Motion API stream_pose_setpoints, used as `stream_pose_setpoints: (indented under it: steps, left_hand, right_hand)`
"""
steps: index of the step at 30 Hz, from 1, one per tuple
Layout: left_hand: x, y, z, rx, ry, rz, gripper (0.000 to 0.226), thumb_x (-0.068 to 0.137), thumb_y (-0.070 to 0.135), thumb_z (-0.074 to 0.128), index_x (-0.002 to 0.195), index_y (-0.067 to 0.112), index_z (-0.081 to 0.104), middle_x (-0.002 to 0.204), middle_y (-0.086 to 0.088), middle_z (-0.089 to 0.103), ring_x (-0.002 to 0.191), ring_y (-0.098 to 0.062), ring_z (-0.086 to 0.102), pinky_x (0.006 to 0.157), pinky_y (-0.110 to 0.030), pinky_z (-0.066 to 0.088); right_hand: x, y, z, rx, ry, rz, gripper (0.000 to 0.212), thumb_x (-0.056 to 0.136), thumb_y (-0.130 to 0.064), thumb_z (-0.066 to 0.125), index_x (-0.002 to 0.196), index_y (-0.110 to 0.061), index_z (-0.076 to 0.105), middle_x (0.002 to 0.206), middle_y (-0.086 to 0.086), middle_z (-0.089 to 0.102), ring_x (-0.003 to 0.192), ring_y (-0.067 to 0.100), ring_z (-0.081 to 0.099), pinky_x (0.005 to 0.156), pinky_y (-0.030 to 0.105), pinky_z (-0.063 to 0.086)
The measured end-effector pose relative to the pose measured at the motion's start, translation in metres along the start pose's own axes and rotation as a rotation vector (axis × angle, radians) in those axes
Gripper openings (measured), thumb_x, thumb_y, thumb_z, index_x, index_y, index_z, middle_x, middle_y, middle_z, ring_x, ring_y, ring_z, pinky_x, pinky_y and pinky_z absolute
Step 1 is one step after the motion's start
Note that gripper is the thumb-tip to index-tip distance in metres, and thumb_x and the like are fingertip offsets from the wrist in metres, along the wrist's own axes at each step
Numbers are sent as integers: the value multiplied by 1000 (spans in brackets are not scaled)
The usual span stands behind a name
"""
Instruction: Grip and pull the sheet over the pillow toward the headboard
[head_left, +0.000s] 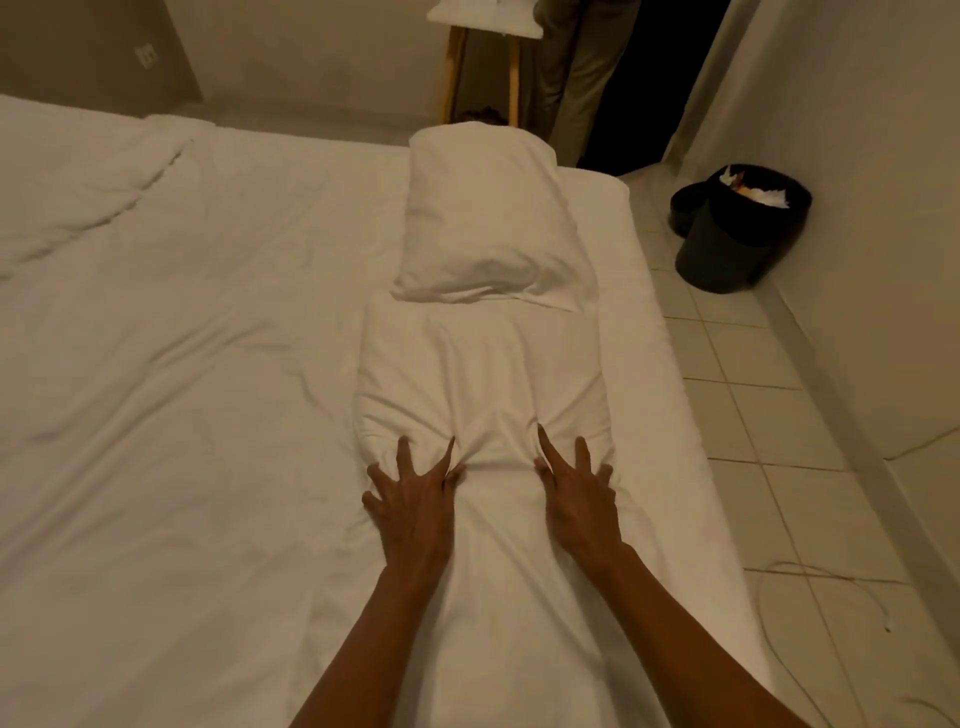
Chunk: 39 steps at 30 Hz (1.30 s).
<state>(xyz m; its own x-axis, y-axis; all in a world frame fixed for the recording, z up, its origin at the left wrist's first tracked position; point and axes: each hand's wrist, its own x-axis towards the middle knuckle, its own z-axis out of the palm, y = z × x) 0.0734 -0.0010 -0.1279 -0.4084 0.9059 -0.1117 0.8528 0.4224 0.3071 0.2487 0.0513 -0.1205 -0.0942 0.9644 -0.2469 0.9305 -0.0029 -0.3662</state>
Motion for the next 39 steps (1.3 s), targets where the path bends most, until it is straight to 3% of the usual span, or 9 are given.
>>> stream_pose_setpoints:
  steps: [5,8,12,15,20,28,33,36,39]
  left_hand:
    - [2,-27,25,-31,-54,-9,52,93,66,18,144,58,15,161,-5,10,134,-47,21,103,-63,29]
    - [5,-37,26,-104,-126,-44,69,81,84,15,144,59,4,162,-2,2,140,-48,11,107,-69,19]
    - [7,-39,23,-129,-147,-91,87,65,97,16,142,62,-2,162,3,-3,142,-50,-1,105,-76,7]
    - [8,-40,29,-145,-152,-103,90,61,99,19,140,64,-7,162,7,-4,139,-51,10,103,-76,18]
    - [7,-38,52,-47,-18,-39,72,77,88,16,143,62,9,161,-5,9,127,-48,33,90,-63,38]
    - [9,-18,68,61,187,-17,44,96,52,43,140,51,39,155,-16,29,118,-55,40,82,-63,40]
    - [6,-10,56,57,220,-4,41,94,47,46,135,48,48,151,-16,37,117,-54,41,82,-63,39]
    - [6,-2,38,23,206,-11,36,93,45,46,128,45,56,147,-15,44,117,-55,43,84,-65,39]
    - [5,7,19,-15,165,-21,38,95,45,39,131,45,54,150,-12,40,124,-54,37,91,-66,36]
  right_hand:
    - [-1,10,24,-71,37,-12,56,100,-59,20,151,-56,-3,167,9,-4,146,55,-2,116,68,11]
    - [-1,24,22,-26,6,-15,79,82,-86,31,146,-62,-6,166,0,-13,145,54,-15,115,68,-4]
    - [4,31,16,7,-33,-37,100,62,-98,43,141,-68,-11,164,-7,-20,144,53,-18,114,72,-2]
    - [6,36,20,31,-34,-31,105,57,-99,47,140,-70,-11,163,-11,-22,146,51,-13,113,73,6]
    - [9,38,42,-89,60,-67,92,70,-95,36,146,-64,-6,166,-2,-10,140,47,22,106,65,32]
    - [15,29,61,-335,191,-110,53,101,-56,28,152,-44,26,159,17,32,113,56,54,76,54,53]
    - [14,18,49,-328,165,-98,48,101,-49,29,146,-41,44,150,18,45,110,56,56,74,55,54]
    - [14,14,41,-218,165,-160,47,105,-39,34,152,-42,30,160,18,26,132,58,34,97,65,40]
    - [10,13,22,-202,132,-147,47,108,-40,25,153,-48,16,165,10,10,139,54,21,106,58,31]
